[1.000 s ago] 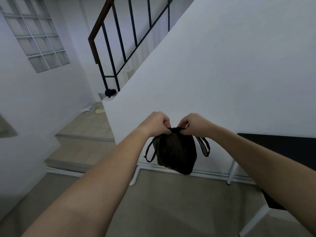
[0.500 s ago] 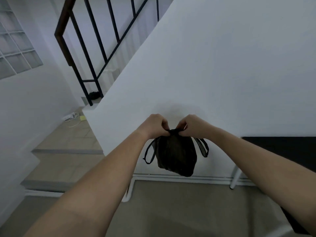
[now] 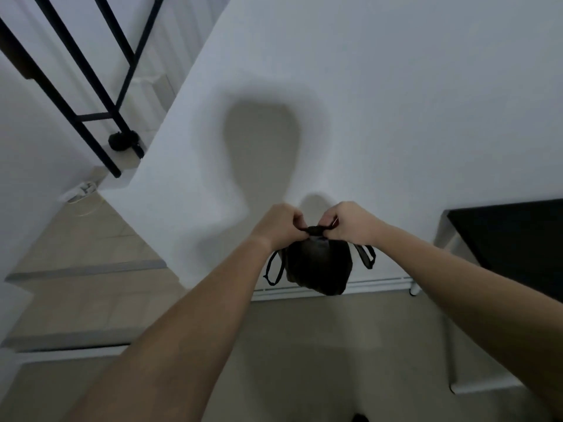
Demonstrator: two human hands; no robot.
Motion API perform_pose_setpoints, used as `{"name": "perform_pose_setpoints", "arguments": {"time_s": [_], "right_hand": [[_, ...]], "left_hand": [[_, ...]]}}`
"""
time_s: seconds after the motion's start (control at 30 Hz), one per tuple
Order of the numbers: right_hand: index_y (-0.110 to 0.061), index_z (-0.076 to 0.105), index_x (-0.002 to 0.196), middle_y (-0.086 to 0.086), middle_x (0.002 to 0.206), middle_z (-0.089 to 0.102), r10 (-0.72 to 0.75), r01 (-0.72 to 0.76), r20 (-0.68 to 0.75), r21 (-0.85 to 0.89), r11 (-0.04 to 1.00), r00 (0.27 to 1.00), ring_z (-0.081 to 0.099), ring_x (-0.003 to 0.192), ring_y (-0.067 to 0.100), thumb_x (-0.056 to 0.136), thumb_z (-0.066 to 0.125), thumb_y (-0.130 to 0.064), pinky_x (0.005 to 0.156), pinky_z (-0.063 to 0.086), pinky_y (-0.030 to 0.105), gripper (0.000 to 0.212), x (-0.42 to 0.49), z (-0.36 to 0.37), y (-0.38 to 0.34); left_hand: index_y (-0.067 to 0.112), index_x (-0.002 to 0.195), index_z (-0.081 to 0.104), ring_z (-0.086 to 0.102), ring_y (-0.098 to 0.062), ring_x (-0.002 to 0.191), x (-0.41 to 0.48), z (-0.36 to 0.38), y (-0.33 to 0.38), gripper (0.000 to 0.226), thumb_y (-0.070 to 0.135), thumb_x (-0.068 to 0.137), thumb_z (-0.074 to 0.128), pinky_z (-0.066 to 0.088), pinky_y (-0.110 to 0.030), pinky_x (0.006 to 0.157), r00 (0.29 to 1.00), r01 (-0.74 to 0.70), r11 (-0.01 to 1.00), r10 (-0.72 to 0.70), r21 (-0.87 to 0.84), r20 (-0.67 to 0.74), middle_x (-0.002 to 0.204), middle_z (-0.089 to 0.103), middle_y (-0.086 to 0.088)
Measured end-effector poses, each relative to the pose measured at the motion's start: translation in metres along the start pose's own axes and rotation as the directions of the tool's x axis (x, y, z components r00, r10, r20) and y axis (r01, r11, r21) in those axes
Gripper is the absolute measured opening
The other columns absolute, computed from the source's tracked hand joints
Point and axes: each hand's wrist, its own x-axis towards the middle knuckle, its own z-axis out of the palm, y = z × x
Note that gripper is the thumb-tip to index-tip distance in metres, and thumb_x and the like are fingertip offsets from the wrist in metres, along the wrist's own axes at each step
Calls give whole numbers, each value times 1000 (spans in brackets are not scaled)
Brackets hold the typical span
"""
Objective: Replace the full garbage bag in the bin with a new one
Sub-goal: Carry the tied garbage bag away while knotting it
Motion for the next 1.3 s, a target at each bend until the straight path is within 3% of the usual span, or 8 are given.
{"name": "perform_pose_setpoints", "arguments": {"time_s": [0.17,0.27,0.33,0.47,0.63,0.87,1.0,1.3], "right_hand": [[-20,82,97,-5,93,78,1,4,77,-61,998,997,69,82,10,82,75,-15,71,53,15,18,33,29,20],[-20,82,100,-2,94,79,19,-10,130,-67,998,991,71,87,14,82,73,-17,81,57,29,21,52,45,31],[-20,82,102,-2,95,78,34,-24,161,-60,998,986,70,87,15,84,72,-17,82,57,29,21,63,55,41],[-18,82,103,0,96,78,62,-56,202,-37,998,977,70,88,16,84,72,-15,78,55,28,22,88,81,68],[-27,80,100,-10,88,72,148,-144,248,-33,989,957,66,80,10,85,71,-19,62,45,17,19,117,128,109],[-21,80,104,-1,96,77,204,-198,260,-50,979,944,69,87,20,85,69,-18,79,58,36,22,159,217,176],[-22,80,106,0,97,77,217,-216,271,-33,976,938,70,88,20,86,68,-17,81,59,37,24,181,278,216],[-19,80,102,4,98,76,211,-219,270,0,976,939,69,91,24,86,65,-11,81,58,38,24,212,427,310]], "left_hand": [[18,79,77,71,-12,79,21,28,-36,8,22,77,84,55,-27,71,998,68,997,-67,-47,15,78,75,4],[20,77,76,69,-10,77,31,43,-53,7,22,76,82,54,-28,69,993,111,993,-109,-49,32,78,72,6],[21,76,75,66,-7,76,40,54,-65,7,23,76,82,50,-26,65,990,135,990,-133,-51,34,77,71,8],[20,73,74,67,-11,76,59,83,-90,9,22,76,83,53,-28,66,984,175,982,-173,-70,27,77,72,5],[27,63,62,66,-19,73,87,130,-133,26,20,79,81,50,-29,63,980,192,979,-188,-65,71,74,69,-1],[16,72,70,67,-21,76,126,218,-214,12,18,79,79,51,-29,65,968,247,960,-238,-132,82,76,68,-1],[17,71,69,67,-19,75,141,275,-267,13,16,81,78,54,-32,66,962,267,954,-255,-137,102,75,68,0],[30,67,63,62,-4,68,159,413,-378,24,15,80,76,41,-18,56,939,343,923,-330,-174,102,71,66,11]]}}
